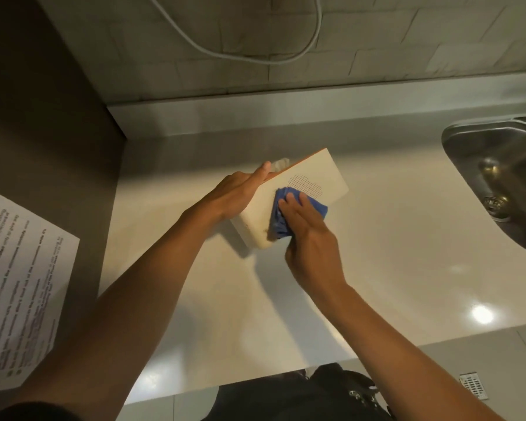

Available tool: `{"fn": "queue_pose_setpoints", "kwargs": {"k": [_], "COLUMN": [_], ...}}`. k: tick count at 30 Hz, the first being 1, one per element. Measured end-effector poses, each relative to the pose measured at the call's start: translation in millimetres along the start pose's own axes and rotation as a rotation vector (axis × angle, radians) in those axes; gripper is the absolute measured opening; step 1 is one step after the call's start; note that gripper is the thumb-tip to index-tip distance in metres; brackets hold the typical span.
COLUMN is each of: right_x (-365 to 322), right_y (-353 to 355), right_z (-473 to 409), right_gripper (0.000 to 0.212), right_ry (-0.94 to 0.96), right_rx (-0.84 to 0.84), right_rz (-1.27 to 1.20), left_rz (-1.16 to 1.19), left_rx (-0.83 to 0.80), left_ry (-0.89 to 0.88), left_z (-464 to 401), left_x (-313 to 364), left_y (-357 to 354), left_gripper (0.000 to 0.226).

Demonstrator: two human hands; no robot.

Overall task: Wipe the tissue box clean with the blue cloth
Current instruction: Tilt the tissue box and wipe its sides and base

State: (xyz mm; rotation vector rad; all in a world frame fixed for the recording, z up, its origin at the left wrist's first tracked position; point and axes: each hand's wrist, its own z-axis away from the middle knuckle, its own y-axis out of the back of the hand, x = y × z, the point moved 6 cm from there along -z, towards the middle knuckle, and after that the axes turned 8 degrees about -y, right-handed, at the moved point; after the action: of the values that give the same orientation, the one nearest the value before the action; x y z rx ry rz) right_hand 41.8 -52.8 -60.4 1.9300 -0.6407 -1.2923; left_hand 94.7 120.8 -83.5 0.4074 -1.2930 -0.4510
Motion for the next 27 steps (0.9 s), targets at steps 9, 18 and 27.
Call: {"fn": "queue_pose_setpoints", "kwargs": {"k": [9, 18, 27], "right_x": [34, 21, 9], "right_y": [13, 3, 3], "right_z": [17, 27, -26], "right_gripper": [0.059, 0.062, 0.052], "right_ry": [0.007, 0.07, -0.017], "right_rx": [-0.019, -0.049, 0.019], "right_rz": [-0.019, -0.062, -0.129], "left_rz": [0.059, 0.083, 0.045], "left_rx": [0.001, -0.034, 0.016], "left_ry": [-0.043, -0.077, -0.061], "left_z": [-8, -8, -8], "left_x": [-12, -12, -9], "left_y": [0, -4, 1], "left_gripper": [0.054, 0.049, 0.059]}}
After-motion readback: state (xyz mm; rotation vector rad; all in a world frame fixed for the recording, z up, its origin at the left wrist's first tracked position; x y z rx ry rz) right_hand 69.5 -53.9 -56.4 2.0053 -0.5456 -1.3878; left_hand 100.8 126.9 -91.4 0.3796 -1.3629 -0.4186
